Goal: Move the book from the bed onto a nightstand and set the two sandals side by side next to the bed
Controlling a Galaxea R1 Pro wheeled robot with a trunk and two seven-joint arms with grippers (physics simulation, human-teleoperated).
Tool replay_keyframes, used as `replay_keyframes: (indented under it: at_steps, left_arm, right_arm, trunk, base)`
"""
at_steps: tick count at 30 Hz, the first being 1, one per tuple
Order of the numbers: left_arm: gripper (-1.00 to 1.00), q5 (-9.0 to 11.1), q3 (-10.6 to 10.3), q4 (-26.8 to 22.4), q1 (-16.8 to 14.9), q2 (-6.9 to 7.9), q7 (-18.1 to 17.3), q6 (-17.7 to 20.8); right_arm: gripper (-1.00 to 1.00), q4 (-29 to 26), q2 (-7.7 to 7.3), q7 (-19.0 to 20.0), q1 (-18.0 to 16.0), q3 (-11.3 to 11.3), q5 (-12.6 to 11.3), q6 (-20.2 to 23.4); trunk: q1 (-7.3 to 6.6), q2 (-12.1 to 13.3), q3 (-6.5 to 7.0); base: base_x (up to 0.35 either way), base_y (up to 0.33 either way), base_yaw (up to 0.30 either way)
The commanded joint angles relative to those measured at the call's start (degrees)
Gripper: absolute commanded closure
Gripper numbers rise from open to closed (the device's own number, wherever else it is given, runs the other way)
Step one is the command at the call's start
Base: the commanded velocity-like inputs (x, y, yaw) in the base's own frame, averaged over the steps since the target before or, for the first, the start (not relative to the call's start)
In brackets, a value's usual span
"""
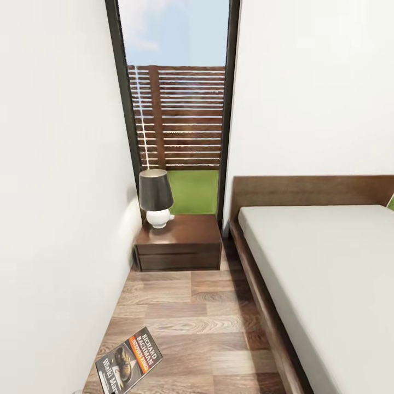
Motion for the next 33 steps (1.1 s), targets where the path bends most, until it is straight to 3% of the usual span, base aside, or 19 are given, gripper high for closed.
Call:
replay_keyframes:
  at_steps: [1, 33]
  left_arm:
    - [1.0, -0.24, 0.47, 0.02, -0.03, 0.01, -0.18, 0.57]
    - [1.0, -0.24, 0.47, 0.02, -0.04, 0.1, -0.19, 0.66]
  right_arm:
    - [-1.0, 0.21, -0.01, 0.32, -0.09, -0.04, -0.2, 0.14]
    - [-1.0, 0.21, -0.01, 0.32, -0.09, 0.02, -0.2, 0.14]
  trunk:
    - [0.01, -0.03, -0.05]
    - [0.01, -0.03, -0.05]
  base:
    - [0.106, 0.0, 0.0]
    - [0.106, 0.0, 0.0]
